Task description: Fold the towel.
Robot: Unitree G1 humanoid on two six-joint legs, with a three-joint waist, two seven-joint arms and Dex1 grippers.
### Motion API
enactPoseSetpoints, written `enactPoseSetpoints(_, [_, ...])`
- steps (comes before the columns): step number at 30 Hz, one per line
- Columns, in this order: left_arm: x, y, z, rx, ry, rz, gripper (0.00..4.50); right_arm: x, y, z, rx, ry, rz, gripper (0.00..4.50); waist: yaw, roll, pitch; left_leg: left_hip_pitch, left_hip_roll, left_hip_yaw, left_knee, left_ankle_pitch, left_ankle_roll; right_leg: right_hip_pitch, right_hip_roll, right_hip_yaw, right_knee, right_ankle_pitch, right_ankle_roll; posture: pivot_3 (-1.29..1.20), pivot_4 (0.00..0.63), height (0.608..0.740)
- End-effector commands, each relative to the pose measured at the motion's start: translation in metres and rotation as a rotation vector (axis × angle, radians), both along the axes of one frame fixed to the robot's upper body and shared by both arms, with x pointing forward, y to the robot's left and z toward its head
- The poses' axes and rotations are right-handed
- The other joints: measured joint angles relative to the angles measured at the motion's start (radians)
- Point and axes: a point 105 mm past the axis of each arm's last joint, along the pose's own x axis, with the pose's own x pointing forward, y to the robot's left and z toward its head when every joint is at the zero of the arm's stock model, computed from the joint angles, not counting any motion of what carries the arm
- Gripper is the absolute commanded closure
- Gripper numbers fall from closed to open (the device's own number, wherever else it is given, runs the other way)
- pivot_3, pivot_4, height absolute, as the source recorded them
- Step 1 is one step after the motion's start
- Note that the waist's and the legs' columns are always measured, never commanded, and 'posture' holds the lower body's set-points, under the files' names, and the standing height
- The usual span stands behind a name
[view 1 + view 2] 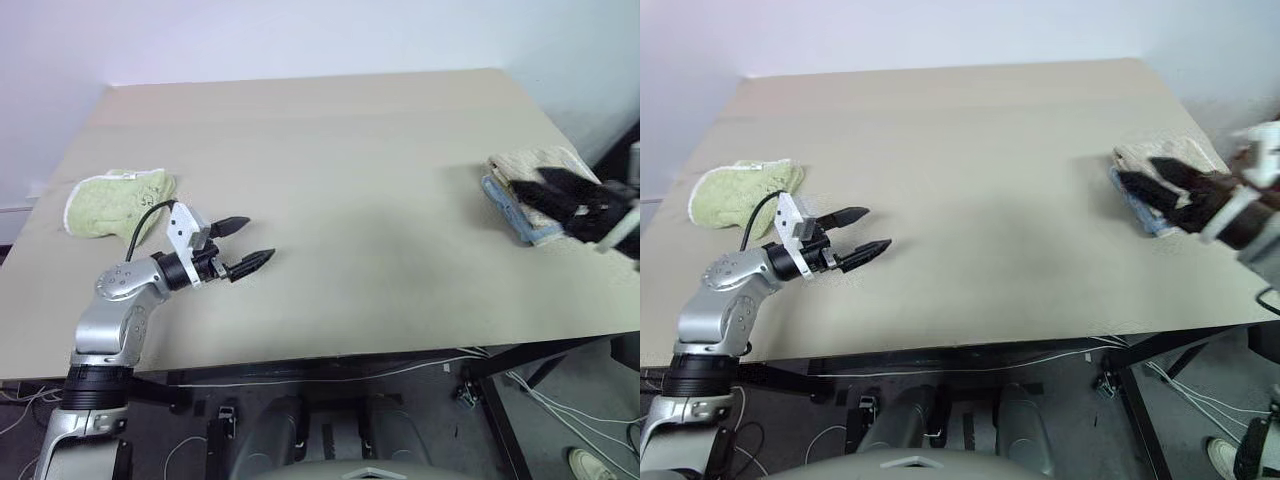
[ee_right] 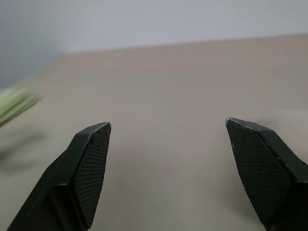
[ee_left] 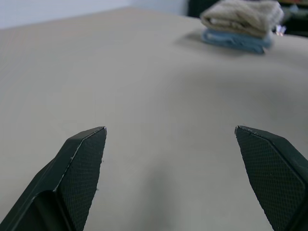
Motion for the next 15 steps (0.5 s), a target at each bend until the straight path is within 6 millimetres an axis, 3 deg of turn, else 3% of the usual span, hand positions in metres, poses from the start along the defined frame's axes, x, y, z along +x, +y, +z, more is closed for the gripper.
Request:
enactPoseSetpoints(1, [-0.008,-0.001,0.009,0.051,-0.066,-0.022,0.0,0.002,0.038,-0.005,-0.061,-0.044,0.144,0.48,0.001,0.0,0.0,0.0,0.0,0.0,-0.001,0.0,0.0,0.0,0.0,0.0,0.0,0.0,0.0,0.0,0.15,0.74])
enactPoseSetpoints(5, [-0.013,0.003,0.013,0.016,-0.071,0.008,0.0,0.013,0.066,-0.039,-0.102,-0.009,0.237,0.48,0.005,0.0,0.0,-0.001,0.0,0.0,-0.001,-0.001,-0.001,-0.002,0.0,0.0,-0.001,0.0,0.0,0.0,0.15,0.74])
enactPoseSetpoints(9, [-0.021,0.017,0.012,0.033,-0.06,0.066,0.0,0.024,0.094,-0.061,-0.108,-0.014,0.307,0.48,0.001,0.0,0.0,-0.001,0.0,0.0,-0.001,-0.002,-0.001,-0.002,0.0,0.0,0.0,0.0,0.001,0.0,0.15,0.74])
enactPoseSetpoints(15, [-0.031,0.025,0.009,0.027,-0.039,0.134,0.0,0.036,0.115,-0.073,-0.103,-0.024,0.368,0.48,0.001,0.0,0.0,-0.001,-0.001,0.0,-0.001,-0.002,-0.001,-0.003,0.0,0.0,0.0,0.002,0.003,0.0,0.15,0.74])
